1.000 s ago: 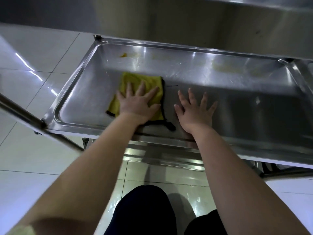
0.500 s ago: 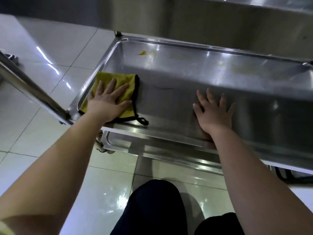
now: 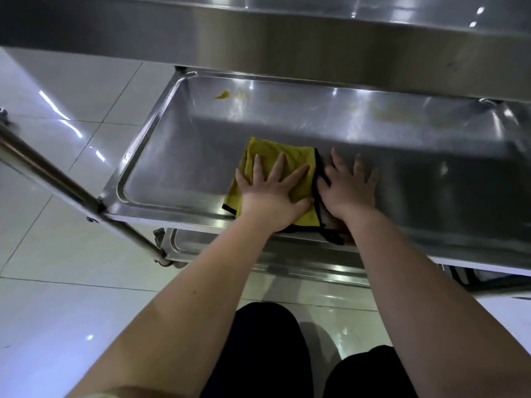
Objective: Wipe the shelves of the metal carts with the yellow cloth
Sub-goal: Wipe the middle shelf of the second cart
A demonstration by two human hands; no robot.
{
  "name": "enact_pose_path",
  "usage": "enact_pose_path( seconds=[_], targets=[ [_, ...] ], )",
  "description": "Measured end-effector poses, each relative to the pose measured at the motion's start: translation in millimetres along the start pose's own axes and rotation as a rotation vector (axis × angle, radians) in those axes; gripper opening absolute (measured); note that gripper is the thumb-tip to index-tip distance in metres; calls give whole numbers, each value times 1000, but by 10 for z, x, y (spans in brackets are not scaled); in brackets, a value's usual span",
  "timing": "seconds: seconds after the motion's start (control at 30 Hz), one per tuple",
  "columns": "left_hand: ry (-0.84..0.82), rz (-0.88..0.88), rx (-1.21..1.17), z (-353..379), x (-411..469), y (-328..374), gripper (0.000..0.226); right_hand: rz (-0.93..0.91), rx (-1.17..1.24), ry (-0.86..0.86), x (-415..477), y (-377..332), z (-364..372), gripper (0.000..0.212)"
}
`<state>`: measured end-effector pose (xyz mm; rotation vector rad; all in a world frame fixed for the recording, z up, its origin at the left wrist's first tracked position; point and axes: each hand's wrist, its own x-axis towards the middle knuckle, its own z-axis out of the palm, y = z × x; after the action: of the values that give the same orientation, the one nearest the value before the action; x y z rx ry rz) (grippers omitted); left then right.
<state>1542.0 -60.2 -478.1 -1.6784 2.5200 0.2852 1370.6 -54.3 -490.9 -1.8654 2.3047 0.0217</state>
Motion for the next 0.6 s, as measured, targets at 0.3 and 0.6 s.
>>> enact_pose_path(
  seconds=[0.3, 0.6],
  targets=[
    [-4, -352, -48, -237, -411, -1935, 76, 32, -9, 58, -126, 454, -12, 61],
    [-23, -287, 1, -157, -159, -1089, 72, 43, 38, -25, -366, 656, -141, 62]
  ],
)
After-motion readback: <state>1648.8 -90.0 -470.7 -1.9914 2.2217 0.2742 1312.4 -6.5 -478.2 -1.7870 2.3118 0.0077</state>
